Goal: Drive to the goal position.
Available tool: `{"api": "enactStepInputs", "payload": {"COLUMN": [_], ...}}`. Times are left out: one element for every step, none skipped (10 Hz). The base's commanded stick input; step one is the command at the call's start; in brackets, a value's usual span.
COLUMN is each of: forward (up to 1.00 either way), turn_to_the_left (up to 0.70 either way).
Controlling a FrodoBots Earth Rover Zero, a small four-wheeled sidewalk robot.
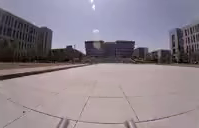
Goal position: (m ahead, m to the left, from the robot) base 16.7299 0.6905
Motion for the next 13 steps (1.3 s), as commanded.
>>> {"api": "enactStepInputs", "payload": {"forward": [1.0,1.0,1.0,1.0,1.0,1.0,1.0,1.0,1.0,1.0,1.0,1.0,1.0], "turn_to_the_left": [0.0,0.0,0.0,0.0,0.0,0.0,0.0,0.0,0.0,0.0,0.0,0.0,0.0]}}
